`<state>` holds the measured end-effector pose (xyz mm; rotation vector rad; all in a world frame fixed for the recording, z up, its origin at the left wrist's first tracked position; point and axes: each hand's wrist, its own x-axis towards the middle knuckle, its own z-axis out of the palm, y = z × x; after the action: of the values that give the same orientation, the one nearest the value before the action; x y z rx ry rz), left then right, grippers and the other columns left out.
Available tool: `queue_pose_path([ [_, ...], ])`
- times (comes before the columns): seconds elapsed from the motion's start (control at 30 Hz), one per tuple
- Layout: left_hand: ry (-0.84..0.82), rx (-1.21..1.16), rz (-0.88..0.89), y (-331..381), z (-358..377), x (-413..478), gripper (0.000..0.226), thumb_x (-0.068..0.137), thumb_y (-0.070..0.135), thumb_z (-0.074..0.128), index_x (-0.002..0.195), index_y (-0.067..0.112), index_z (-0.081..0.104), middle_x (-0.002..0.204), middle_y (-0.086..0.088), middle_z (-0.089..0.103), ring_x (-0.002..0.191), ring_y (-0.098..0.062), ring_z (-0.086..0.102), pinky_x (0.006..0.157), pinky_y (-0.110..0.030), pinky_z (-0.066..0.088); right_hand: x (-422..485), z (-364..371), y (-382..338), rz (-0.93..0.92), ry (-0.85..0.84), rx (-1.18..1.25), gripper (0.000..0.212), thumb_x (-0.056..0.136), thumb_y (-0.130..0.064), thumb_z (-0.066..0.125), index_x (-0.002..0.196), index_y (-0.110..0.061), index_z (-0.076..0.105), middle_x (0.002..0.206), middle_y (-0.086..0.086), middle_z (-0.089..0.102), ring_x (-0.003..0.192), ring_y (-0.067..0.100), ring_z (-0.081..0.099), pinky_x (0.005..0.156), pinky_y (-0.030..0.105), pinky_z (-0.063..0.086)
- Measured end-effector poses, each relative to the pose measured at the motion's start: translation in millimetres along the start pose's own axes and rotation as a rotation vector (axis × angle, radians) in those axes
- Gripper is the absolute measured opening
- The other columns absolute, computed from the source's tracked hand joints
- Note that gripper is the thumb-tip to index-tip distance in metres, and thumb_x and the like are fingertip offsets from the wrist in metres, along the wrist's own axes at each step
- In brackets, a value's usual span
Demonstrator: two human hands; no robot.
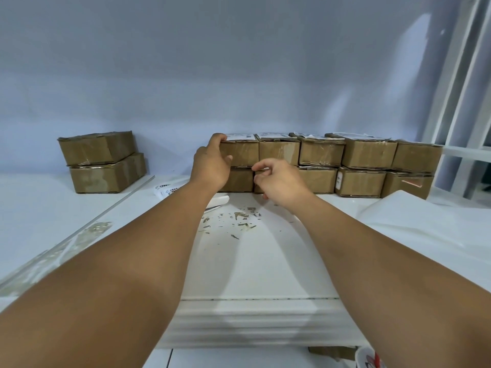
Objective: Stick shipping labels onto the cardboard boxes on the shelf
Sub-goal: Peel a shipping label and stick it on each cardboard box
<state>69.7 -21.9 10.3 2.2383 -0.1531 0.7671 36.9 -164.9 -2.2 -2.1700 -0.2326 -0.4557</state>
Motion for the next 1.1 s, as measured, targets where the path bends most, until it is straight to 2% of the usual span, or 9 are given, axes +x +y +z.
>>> queue_pose_path([
  [0.1, 0.014, 0.006, -0.004, 0, 0, 0, 0.042, 0.097, 0.014, 0.047, 0.137, 0.021, 0.038, 0.115, -0.018, 0.055, 0.101, -0.027, 0.052, 0.076, -0.023, 0.034, 1, 1, 1, -0.002, 0.007, -0.006, 0.024, 0.089, -0.017, 0.053, 0.108, -0.028, 0.063, 0.091, -0.006, 0.063, 0.082, 0.016, 0.061, 0.053, 0.019, 0.040],
  [0.27, 0.026, 0.006, -0.050, 0, -1, -1, 0.053, 0.093, 0.007, 0.050, 0.141, 0.018, 0.029, 0.107, -0.017, 0.054, 0.100, -0.026, 0.050, 0.075, -0.025, 0.033, 0, -1, 0, -0.013, 0.015, -0.032, 0.042, 0.089, -0.015, 0.052, 0.129, -0.028, 0.054, 0.079, -0.010, 0.062, 0.080, 0.017, 0.065, 0.059, 0.025, 0.048],
  [0.4, 0.013, -0.007, -0.098, 0, -2, -1, 0.054, 0.091, 0.004, 0.052, 0.138, 0.016, 0.029, 0.111, -0.019, 0.056, 0.094, -0.025, 0.050, 0.075, -0.026, 0.036, -2, -1, 1, 0.000, -0.040, -0.028, 0.055, 0.089, -0.014, 0.053, 0.141, -0.030, 0.043, 0.085, 0.005, 0.069, 0.073, 0.021, 0.065, 0.067, 0.034, 0.055],
  [0.5, 0.003, -0.015, -0.128, 1, -3, -2, 0.052, 0.090, 0.001, 0.049, 0.137, 0.015, 0.029, 0.108, -0.018, 0.057, 0.087, -0.025, 0.050, 0.071, -0.029, 0.039, -2, 1, 1, -0.002, -0.076, -0.054, 0.060, 0.090, -0.015, 0.053, 0.145, -0.029, 0.035, 0.090, 0.012, 0.071, 0.073, 0.022, 0.065, 0.072, 0.036, 0.056],
  [0.6, -0.020, -0.007, -0.127, 2, -3, -3, 0.056, 0.090, 0.001, 0.046, 0.140, 0.017, 0.026, 0.107, -0.017, 0.057, 0.085, -0.025, 0.049, 0.070, -0.030, 0.040, -2, 2, 1, 0.022, -0.117, -0.057, 0.065, 0.090, -0.016, 0.053, 0.149, -0.029, 0.028, 0.090, 0.012, 0.072, 0.064, 0.018, 0.062, 0.067, 0.032, 0.055],
  [0.7, -0.035, -0.016, -0.126, 2, -3, -4, 0.060, 0.089, 0.001, 0.047, 0.142, 0.020, 0.025, 0.109, -0.016, 0.057, 0.086, -0.025, 0.050, 0.071, -0.030, 0.040, -3, 3, 0, 0.048, -0.175, -0.070, 0.075, 0.086, -0.015, 0.054, 0.151, -0.029, 0.019, 0.084, 0.010, 0.073, 0.055, 0.013, 0.060, 0.059, 0.025, 0.047],
  [0.87, -0.041, -0.065, -0.137, 6, -5, -8, 0.057, 0.090, 0.009, 0.046, 0.142, 0.021, 0.025, 0.110, -0.015, 0.057, 0.091, -0.028, 0.054, 0.070, -0.029, 0.041, -4, 4, -1, 0.073, -0.228, -0.050, 0.084, 0.084, -0.016, 0.057, 0.152, -0.028, 0.009, 0.090, 0.006, 0.074, 0.061, 0.014, 0.059, 0.071, 0.027, 0.052],
  [1.0, -0.048, -0.057, -0.132, 8, -6, -10, 0.057, 0.091, 0.010, 0.046, 0.143, 0.019, 0.024, 0.112, -0.017, 0.057, 0.097, -0.031, 0.056, 0.071, -0.029, 0.040, -3, 4, -2, 0.095, -0.253, -0.070, 0.088, 0.084, -0.018, 0.060, 0.153, -0.027, 0.007, 0.095, 0.008, 0.073, 0.061, 0.014, 0.058, 0.067, 0.026, 0.050],
  [1.1, -0.058, -0.047, -0.134, 9, -7, -11, 0.059, 0.090, 0.010, 0.047, 0.143, 0.018, 0.023, 0.114, -0.018, 0.057, 0.101, -0.032, 0.056, 0.073, -0.029, 0.041, -4, 4, -3, 0.115, -0.266, -0.085, 0.091, 0.082, -0.019, 0.062, 0.153, -0.029, 0.007, 0.084, 0.007, 0.068, 0.061, 0.014, 0.056, 0.057, 0.025, 0.044],
])
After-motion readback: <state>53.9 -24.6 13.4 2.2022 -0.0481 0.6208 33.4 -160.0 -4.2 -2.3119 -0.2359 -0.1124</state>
